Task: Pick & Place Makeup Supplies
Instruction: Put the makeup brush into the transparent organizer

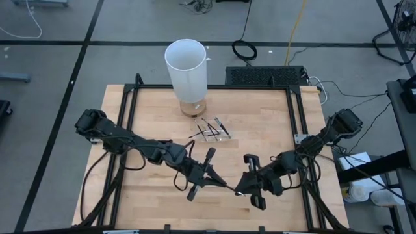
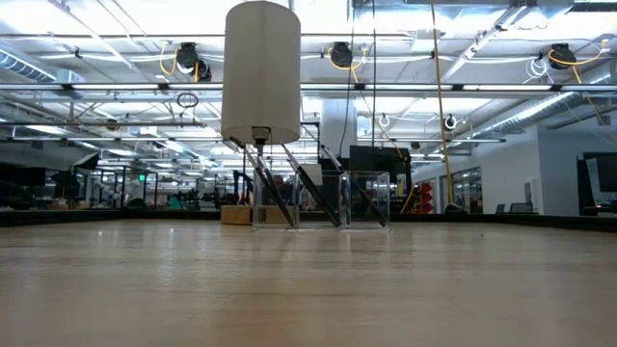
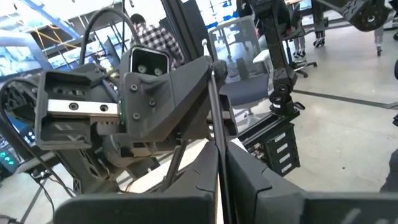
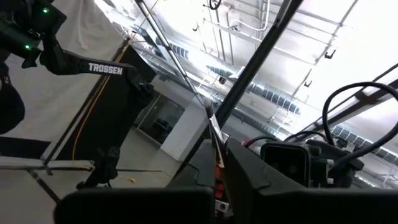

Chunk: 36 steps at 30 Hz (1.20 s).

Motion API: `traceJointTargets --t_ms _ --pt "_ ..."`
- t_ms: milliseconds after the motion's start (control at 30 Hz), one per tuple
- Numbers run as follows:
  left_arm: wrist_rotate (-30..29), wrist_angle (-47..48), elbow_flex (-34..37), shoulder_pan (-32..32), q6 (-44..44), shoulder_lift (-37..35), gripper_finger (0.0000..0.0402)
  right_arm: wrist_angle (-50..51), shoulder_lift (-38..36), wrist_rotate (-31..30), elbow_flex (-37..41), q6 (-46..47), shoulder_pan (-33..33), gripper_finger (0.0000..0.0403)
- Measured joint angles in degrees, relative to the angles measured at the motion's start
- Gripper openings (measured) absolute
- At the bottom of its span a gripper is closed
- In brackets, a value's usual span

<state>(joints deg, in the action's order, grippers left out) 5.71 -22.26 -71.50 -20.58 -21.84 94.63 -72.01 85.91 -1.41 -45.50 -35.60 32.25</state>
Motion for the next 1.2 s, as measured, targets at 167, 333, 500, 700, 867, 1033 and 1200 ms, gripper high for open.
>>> traceJointTargets --t_ms 167,333,500,700,867,1033,1200 --pt "-1.07 1.34 0.0 0.0 1.36 0.0 0.0039 0.93 0.0 -1.04 0.0 0.62 0.0 0.0002" --pt "-3.25 2.48 0.0 0.04 1.54 0.0 0.0087 2.26 0.07 -3.57 0.02 1.4 0.02 0.0001" --pt "-8.76 6.53 -0.02 -0.57 1.44 -1.07 0.0139 3.6 0.07 -6.09 0.02 2.26 0.04 0.0" --pt "-14.17 25.08 -0.21 -3.23 3.28 -8.06 0.0172 8.08 0.07 -9.0 0.07 4.35 0.55 0.0" --pt "-23.07 39.84 -0.17 -8.87 8.89 -15.96 0.0131 11.05 0.07 -14.3 0.07 5.04 1.15 0.0" --pt "-33.64 44.37 5.46 -14.85 14.29 -23.74 0.0036 12.54 0.07 -21.22 0.07 7.27 0.27 0.0" --pt "-40.39 32.82 19.7 -18.68 17.39 -30.59 0.0013 15.44 0.06 -24.02 0.07 12.17 -2.65 0.0"
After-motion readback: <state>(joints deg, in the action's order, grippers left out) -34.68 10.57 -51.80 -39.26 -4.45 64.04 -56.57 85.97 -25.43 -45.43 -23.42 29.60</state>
